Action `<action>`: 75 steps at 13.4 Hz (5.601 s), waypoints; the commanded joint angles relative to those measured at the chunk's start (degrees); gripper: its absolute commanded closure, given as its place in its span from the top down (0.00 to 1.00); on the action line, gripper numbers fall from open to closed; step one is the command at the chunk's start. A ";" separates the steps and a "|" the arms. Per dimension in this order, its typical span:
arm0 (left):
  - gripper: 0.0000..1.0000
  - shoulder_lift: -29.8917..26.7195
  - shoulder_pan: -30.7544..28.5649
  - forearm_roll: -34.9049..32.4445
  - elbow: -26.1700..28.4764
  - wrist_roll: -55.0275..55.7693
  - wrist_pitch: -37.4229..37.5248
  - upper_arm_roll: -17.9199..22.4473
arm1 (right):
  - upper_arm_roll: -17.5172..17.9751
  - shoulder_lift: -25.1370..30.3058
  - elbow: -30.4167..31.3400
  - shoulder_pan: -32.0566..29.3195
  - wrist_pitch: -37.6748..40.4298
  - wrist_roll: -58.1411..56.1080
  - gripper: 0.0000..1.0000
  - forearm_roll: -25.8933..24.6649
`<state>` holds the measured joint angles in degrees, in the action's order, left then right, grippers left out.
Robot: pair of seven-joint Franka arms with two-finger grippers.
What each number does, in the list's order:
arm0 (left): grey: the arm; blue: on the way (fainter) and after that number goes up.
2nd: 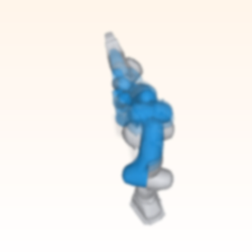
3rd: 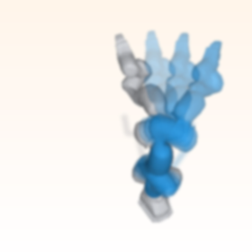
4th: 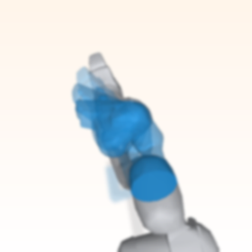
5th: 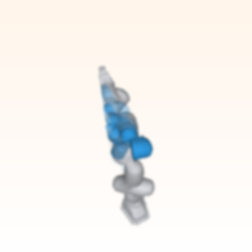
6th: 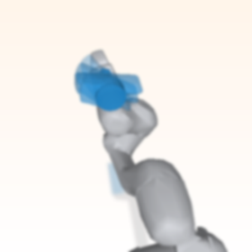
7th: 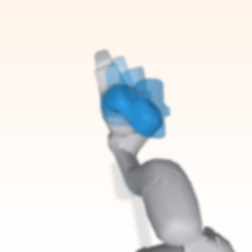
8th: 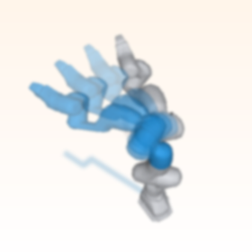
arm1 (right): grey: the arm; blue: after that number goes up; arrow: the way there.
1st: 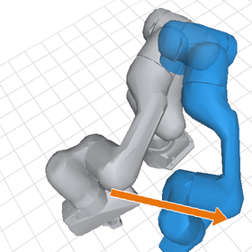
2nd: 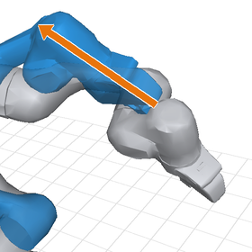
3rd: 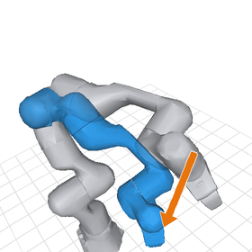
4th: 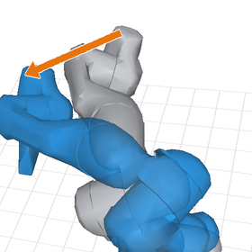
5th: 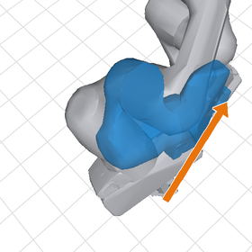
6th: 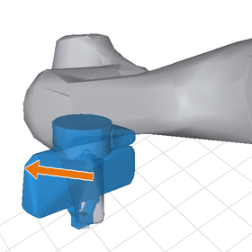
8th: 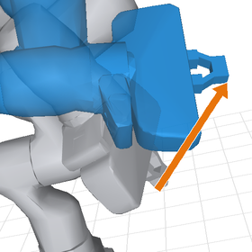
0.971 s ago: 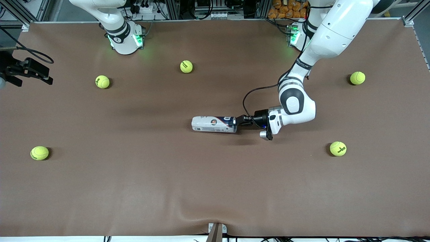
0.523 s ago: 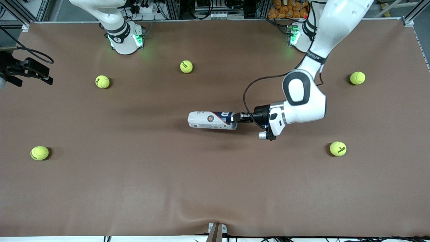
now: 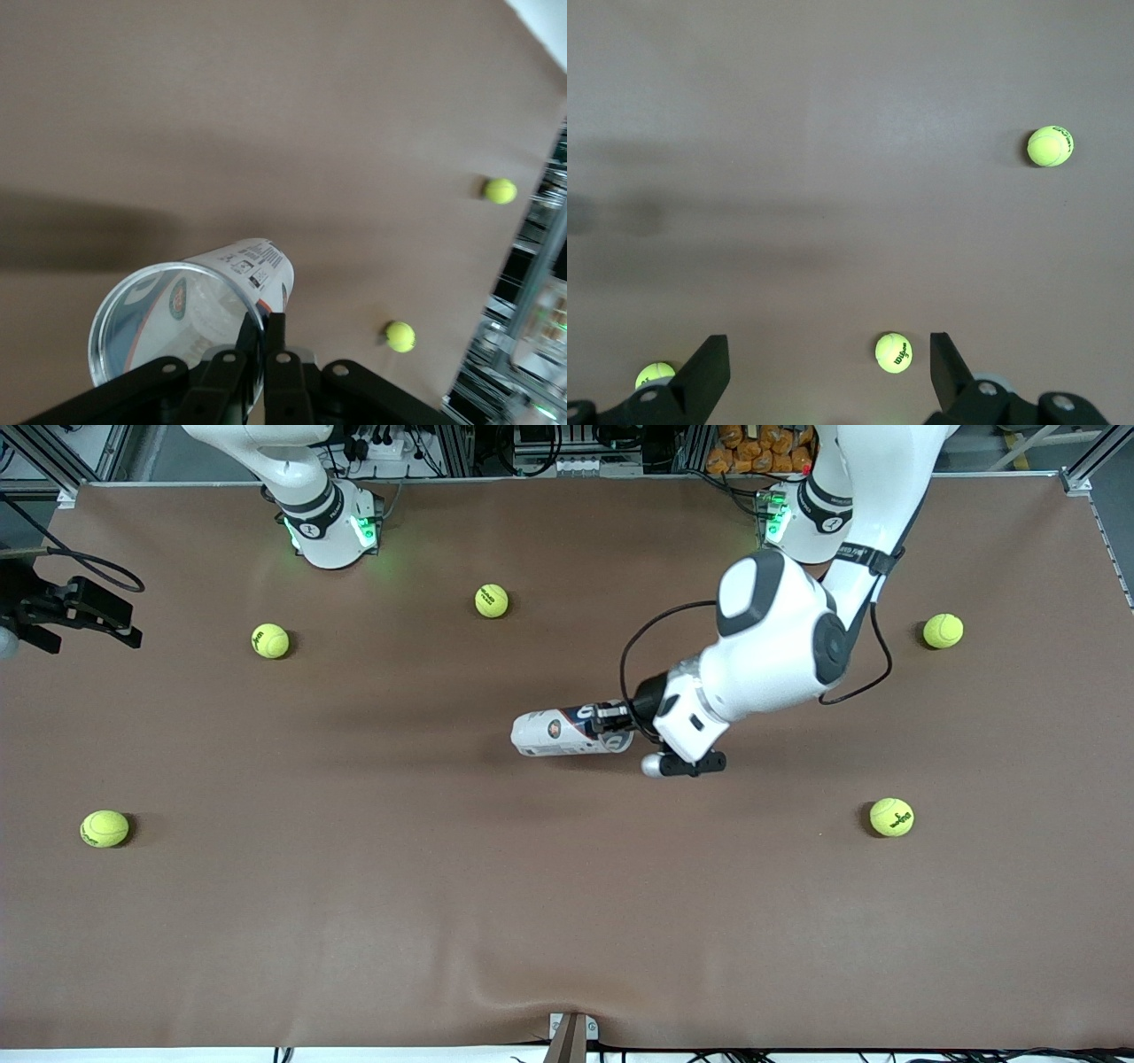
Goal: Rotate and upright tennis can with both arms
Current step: 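Lift the can's open end with the left gripper, tilting it upright, then lower the upright can onto the table with the left gripper, then open the left gripper and lift it away from the can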
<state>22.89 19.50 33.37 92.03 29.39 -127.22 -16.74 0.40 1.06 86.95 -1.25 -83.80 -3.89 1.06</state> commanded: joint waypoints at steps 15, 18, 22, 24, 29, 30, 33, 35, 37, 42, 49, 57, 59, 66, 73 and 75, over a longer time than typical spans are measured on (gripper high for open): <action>0.00 4.35 18.81 -41.19 -15.38 39.86 23.51 2.59 | -0.05 0.79 0.24 0.81 0.39 0.99 1.00 -0.44; 0.00 7.24 22.50 -43.39 -16.36 42.85 22.72 4.26 | -0.05 1.31 0.94 0.98 0.30 0.99 1.00 -0.71; 0.00 9.01 23.83 -43.83 -16.18 44.53 22.46 4.35 | -0.05 1.49 0.94 1.07 -0.14 0.90 1.00 -0.97; 0.00 10.06 24.00 -44.00 -16.01 44.70 21.23 4.43 | 0.04 1.40 0.94 1.07 -0.14 0.99 1.00 -0.97; 0.00 11.82 24.09 -44.70 -15.92 44.97 19.65 4.43 | -0.05 1.40 0.94 1.16 0.30 0.99 1.00 -0.97; 0.00 12.00 24.09 -44.97 -15.92 44.97 18.95 4.43 | -0.05 1.40 0.86 1.16 0.30 0.99 1.00 -0.97; 0.00 12.61 24.09 -45.76 -15.83 44.97 18.33 4.43 | -0.05 1.31 0.86 1.16 0.30 0.99 1.00 -0.97; 0.00 13.05 24.18 -45.85 -15.74 44.97 18.32 4.43 | -0.05 1.23 0.94 1.16 0.30 0.99 1.00 -0.97; 0.05 13.05 24.18 -45.76 -15.74 44.97 18.32 4.43 | -0.05 1.14 0.94 1.16 0.21 0.99 1.00 -0.97; 0.23 13.05 24.09 -45.76 -15.83 45.41 18.15 4.35 | -0.05 1.14 0.94 1.16 0.22 0.99 1.00 -0.97; 0.52 11.39 24.09 -45.50 -15.92 47.08 18.24 4.26 | -0.05 1.05 0.94 1.07 0.21 1.08 1.00 -0.97; 0.80 9.46 23.56 -45.33 -15.83 47.96 19.03 4.17 | -0.05 1.05 0.94 1.16 0.30 1.08 1.00 -0.97; 1.00 8.05 23.12 -45.76 -15.92 47.43 19.11 4.26 | -0.05 1.05 0.94 1.16 0.39 1.08 1.00 -0.97; 1.00 1.90 15.93 -45.76 -16.01 42.16 19.20 4.26 | -0.05 1.05 0.94 1.07 0.57 1.08 1.00 -0.97; 1.00 -2.67 5.38 -44.89 -15.92 30.48 22.36 3.73 | -0.05 0.87 1.47 1.25 0.57 1.08 1.00 -0.97; 1.00 -3.12 2.92 -44.80 -15.92 25.83 24.12 3.65 | -0.05 0.87 1.47 1.25 0.57 1.08 1.00 -0.97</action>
<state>21.23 24.53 -11.17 75.41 58.50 -104.79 -12.26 0.41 1.09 87.66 -0.60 -83.46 -3.87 1.04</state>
